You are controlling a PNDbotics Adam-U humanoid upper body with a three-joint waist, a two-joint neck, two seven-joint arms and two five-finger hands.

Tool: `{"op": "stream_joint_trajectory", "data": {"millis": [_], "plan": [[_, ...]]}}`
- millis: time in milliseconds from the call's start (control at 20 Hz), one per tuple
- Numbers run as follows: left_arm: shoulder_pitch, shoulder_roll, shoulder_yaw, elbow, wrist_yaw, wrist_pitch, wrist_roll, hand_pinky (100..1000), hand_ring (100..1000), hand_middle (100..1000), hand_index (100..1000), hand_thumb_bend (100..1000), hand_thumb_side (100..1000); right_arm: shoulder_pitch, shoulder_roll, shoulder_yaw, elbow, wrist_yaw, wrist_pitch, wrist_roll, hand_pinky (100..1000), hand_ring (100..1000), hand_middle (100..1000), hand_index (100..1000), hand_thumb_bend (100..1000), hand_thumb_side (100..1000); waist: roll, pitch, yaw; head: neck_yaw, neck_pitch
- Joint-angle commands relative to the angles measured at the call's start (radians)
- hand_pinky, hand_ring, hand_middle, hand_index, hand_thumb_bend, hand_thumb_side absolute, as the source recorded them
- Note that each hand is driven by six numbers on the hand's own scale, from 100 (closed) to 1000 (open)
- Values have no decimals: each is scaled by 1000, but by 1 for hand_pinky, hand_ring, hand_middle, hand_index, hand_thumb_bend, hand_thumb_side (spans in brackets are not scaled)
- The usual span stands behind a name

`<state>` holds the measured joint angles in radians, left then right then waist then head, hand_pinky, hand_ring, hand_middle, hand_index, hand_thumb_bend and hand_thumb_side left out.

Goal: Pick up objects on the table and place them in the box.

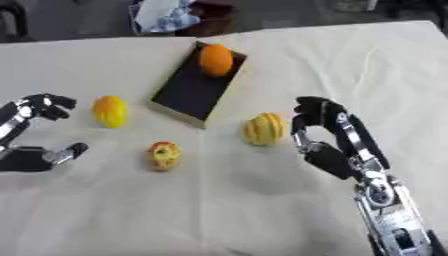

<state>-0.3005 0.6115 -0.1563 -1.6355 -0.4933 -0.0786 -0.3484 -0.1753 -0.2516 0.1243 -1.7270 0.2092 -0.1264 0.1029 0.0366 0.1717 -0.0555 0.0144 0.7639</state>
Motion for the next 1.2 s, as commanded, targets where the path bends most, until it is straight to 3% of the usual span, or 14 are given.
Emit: {"op": "stream_joint_trajectory", "data": {"millis": [50,150,300,900,1200], "plan": [[-66,112,-29,58,-32,-20,-50,771,739,757,863,455,206,-6,-18,0,-19,-2,-2,-2,732,711,684,814,100,380,11,-27,-3,-3,-2],[-119,163,-29,92,-20,-21,-79,771,740,759,864,453,198,-6,-15,1,-19,-3,-2,-3,732,710,684,814,100,380,8,-26,-6,-2,-3],[-179,176,-30,139,-14,-15,-95,770,739,758,863,461,199,-6,-13,1,-18,-4,-2,-4,732,710,684,814,100,380,6,-26,-9,-3,-3],[-332,104,-89,334,-60,-101,-232,777,748,756,855,472,187,-4,-9,5,-15,-13,-2,0,733,710,684,814,100,382,-2,-29,-11,-8,1],[-380,47,-89,421,-126,-126,-232,776,747,757,855,490,197,-3,-6,6,-14,-16,-3,2,733,710,684,814,100,382,-5,-32,-13,-7,3]]}}
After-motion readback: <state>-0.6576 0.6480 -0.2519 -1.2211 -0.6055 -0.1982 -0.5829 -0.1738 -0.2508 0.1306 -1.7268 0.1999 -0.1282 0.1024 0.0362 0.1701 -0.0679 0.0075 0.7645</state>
